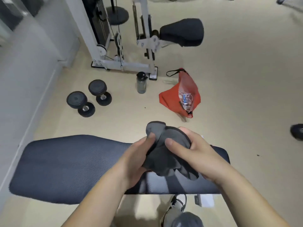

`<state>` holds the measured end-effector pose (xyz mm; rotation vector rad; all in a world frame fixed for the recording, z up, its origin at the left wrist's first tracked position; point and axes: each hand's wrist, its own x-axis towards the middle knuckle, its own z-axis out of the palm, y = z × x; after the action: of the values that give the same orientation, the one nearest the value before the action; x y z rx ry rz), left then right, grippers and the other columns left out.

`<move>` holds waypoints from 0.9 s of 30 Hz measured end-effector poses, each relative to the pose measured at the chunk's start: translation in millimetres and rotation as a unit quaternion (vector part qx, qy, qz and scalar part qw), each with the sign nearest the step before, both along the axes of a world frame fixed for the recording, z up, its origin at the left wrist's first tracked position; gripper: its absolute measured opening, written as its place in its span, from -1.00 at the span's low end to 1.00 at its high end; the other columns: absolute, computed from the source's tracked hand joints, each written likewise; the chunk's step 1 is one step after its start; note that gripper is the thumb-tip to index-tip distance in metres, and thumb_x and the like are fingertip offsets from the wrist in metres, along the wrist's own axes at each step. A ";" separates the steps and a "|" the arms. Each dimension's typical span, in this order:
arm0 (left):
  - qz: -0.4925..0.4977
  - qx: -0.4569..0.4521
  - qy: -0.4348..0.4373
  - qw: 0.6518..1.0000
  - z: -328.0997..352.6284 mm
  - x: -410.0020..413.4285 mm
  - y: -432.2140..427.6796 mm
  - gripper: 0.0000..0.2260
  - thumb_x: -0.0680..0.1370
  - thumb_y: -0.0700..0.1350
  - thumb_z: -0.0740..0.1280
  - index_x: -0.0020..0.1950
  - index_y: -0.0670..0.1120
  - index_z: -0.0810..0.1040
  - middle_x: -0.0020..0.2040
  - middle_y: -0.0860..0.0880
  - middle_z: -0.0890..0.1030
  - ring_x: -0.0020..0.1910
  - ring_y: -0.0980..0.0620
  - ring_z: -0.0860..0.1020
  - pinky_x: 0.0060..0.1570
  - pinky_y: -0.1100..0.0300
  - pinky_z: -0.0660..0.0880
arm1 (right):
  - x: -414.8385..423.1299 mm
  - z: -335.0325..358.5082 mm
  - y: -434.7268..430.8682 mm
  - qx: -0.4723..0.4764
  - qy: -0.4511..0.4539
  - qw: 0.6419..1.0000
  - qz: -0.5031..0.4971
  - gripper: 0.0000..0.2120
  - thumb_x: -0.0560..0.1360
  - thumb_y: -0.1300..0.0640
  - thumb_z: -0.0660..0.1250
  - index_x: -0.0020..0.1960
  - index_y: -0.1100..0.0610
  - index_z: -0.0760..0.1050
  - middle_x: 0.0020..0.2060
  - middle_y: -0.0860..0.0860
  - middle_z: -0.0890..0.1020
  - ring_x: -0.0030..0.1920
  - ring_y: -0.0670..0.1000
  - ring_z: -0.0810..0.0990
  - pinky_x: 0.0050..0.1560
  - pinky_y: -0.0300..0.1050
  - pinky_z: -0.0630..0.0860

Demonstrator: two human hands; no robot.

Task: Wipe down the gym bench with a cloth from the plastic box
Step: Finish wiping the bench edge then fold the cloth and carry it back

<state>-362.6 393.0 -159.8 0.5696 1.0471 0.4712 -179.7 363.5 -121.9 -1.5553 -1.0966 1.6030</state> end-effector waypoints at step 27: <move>-0.420 -0.030 -0.111 0.900 214.7 245.4 -170.2 -0.66 0.63 0.03 0.28 0.27 -0.14 0.65 0.27 -0.21 0.64 0.24 -0.15 0.62 0.27 -0.04 0.48 | 184.7 180.0 -288.2 -0.005 -0.179 0.846 -0.501 -0.67 0.40 -0.16 0.58 0.06 -0.02 0.67 -0.04 -0.09 0.73 0.01 -0.10 0.70 0.16 -0.12 0.62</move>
<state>-117.2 222.8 54.9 0.8261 0.5124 -0.2587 5.1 75.4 58.2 -1.9861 -0.2685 0.6081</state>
